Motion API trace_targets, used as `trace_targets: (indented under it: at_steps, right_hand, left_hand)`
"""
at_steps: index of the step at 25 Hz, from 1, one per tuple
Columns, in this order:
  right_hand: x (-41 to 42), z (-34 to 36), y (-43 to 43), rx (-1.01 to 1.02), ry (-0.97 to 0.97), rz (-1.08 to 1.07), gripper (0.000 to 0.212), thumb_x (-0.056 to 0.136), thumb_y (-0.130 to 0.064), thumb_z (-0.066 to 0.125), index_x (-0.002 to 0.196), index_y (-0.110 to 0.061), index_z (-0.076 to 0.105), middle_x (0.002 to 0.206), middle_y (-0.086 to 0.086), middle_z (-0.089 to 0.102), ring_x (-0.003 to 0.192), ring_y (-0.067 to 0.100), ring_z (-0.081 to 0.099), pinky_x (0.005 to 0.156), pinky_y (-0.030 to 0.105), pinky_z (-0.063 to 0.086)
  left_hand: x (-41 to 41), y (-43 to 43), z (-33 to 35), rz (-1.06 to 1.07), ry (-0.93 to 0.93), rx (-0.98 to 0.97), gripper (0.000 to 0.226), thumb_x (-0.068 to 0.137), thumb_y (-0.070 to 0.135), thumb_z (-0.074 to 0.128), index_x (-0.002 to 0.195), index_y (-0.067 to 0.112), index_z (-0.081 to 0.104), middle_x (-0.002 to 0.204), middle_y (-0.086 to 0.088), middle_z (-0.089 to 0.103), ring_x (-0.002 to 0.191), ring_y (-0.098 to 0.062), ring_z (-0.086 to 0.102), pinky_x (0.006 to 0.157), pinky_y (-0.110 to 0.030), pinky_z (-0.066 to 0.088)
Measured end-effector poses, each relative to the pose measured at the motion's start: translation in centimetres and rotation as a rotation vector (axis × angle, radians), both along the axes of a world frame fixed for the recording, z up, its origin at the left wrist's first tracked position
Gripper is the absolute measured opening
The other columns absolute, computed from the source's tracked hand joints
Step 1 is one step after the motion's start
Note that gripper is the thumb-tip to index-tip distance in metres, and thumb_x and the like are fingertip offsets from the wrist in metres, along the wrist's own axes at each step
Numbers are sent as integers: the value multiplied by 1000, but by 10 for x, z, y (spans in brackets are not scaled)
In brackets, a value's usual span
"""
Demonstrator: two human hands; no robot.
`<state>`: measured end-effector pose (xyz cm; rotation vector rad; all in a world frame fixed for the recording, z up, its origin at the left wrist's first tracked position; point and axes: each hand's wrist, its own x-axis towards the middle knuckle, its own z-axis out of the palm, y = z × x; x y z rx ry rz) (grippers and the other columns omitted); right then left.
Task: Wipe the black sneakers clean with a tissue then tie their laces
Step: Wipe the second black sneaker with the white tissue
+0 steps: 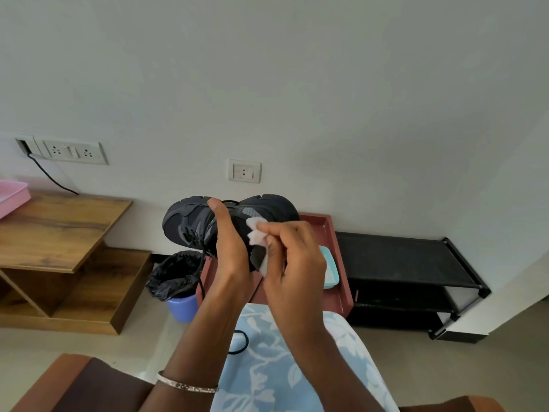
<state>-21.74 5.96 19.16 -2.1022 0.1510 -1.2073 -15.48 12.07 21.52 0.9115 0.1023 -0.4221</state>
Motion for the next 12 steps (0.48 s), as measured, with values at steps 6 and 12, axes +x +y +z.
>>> trace_targets:
  at_steps: [6,12]
  right_hand:
    - [4,-1,7,-41,-62,-11,17,95,-5,62,106,-13,72,100,1,64,93,15,62,81,23,55]
    - [4,-7,6,12,-41,-2,18,96,-5,65,110,-12,74,102,1,64,94,15,64,79,27,57]
  left_hand:
    - [-2,-2,5,-61,-27,-42,81,90,79,19,53,10,41,40,-2,45,37,-11,46,46,-19,38]
    - [-1,-3,1,-17,49,-37,78,85,84,27,65,12,49,59,-7,47,55,-18,52,59,-25,45]
